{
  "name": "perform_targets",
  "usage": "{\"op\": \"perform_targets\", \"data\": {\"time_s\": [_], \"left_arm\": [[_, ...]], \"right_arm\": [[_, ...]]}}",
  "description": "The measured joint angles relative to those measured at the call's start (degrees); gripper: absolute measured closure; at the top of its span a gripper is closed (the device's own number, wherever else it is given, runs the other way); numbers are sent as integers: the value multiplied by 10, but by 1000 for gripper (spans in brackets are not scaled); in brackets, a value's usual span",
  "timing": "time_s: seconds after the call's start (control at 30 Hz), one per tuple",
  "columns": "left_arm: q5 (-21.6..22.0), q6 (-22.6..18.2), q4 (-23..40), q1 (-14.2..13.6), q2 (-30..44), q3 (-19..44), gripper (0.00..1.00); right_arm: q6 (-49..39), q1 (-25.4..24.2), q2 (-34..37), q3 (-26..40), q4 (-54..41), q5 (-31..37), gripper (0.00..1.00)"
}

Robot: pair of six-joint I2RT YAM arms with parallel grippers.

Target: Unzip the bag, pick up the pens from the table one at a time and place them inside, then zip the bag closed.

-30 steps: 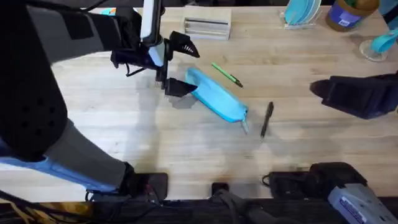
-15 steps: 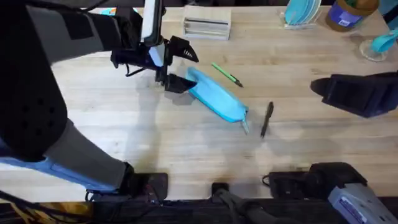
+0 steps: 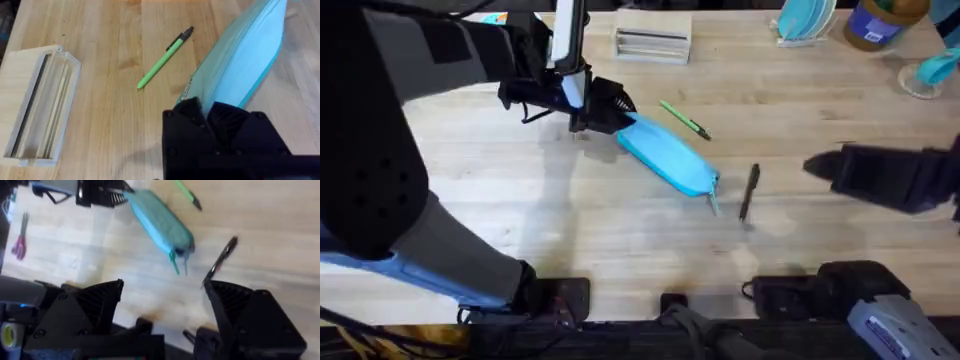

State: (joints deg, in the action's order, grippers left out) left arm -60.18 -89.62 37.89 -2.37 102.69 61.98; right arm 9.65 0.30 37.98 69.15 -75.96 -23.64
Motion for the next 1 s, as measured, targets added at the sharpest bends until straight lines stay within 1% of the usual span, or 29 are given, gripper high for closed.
{"op": "perform_targets", "data": {"time_s": [0.1,0.27,0.4,0.57,0.63,0.67,0.8,0.83,1.0], "left_arm": [[0,0,0,0,0,0,956],[0,0,0,0,0,0,957],[0,0,0,0,0,0,957],[0,0,0,0,0,0,957],[0,0,0,0,0,0,957],[0,0,0,0,0,0,957],[0,0,0,0,0,0,957],[0,0,0,0,0,0,957],[0,0,0,0,0,0,958]], "right_arm": [[2,0,0,-17,-27,-1,4],[2,0,-12,-70,-7,-1,4],[1,0,-24,-136,22,-2,4],[3,3,-24,-233,92,-20,4],[7,10,-23,-256,111,-28,4],[14,25,-23,-275,124,-35,4],[22,46,-21,-277,135,-34,4],[28,63,-2,-277,146,-33,4],[53,111,45,-277,204,-32,4]]}}
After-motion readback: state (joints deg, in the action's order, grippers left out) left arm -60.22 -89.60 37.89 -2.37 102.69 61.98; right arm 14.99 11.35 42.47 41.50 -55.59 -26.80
